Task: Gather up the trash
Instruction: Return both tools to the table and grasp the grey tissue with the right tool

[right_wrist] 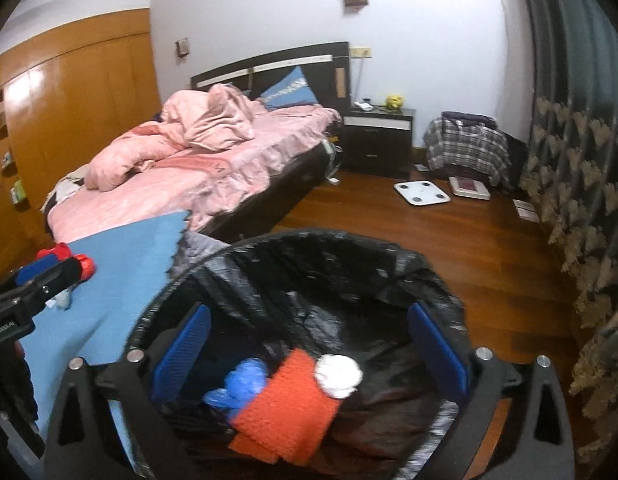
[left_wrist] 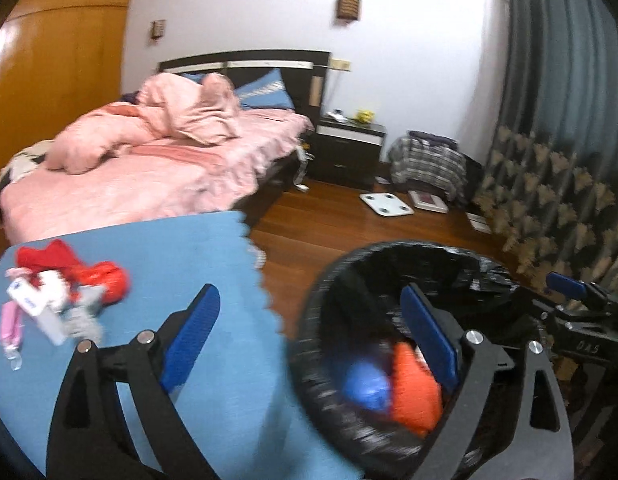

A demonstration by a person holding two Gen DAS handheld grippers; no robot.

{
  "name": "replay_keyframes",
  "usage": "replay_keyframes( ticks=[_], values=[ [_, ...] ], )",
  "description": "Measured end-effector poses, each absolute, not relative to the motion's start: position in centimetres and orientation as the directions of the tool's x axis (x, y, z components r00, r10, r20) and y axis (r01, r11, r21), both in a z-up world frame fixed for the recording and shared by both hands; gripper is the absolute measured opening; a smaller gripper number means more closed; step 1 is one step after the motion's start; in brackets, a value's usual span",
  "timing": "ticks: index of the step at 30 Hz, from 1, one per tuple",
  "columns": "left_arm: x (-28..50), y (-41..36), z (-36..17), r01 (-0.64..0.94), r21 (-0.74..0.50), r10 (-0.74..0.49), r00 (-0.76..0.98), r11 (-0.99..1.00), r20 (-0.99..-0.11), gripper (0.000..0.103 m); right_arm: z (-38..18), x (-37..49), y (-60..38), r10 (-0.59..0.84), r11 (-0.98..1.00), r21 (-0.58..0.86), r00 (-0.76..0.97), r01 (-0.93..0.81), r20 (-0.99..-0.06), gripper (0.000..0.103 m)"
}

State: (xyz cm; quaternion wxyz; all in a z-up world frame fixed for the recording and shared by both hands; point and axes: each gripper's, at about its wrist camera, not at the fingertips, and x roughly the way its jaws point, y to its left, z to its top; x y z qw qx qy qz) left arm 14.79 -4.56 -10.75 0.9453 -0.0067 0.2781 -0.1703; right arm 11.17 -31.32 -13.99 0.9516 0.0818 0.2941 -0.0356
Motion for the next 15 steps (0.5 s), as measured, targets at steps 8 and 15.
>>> replay_keyframes(
  ticks=[8, 15],
  values=[
    [13.9, 4.3, -10.5, 0.137, -0.08, -0.158, 0.839, 0.987, -0.52, 0.089, -13.2, 14.1, -23.3, 0.103, 0.99, 0.135, 0.83, -0.033, -0.549, 0.097],
    [13.6, 11.8, -11.2, -0.014, -0.053, -0.016, 0.849, 0.999, -0.528, 0.089, -13.6, 17.5, -15.0, 0.206, 0.978, 0.131, 0.814, -0.16, -0.543, 0.097]
  ],
)
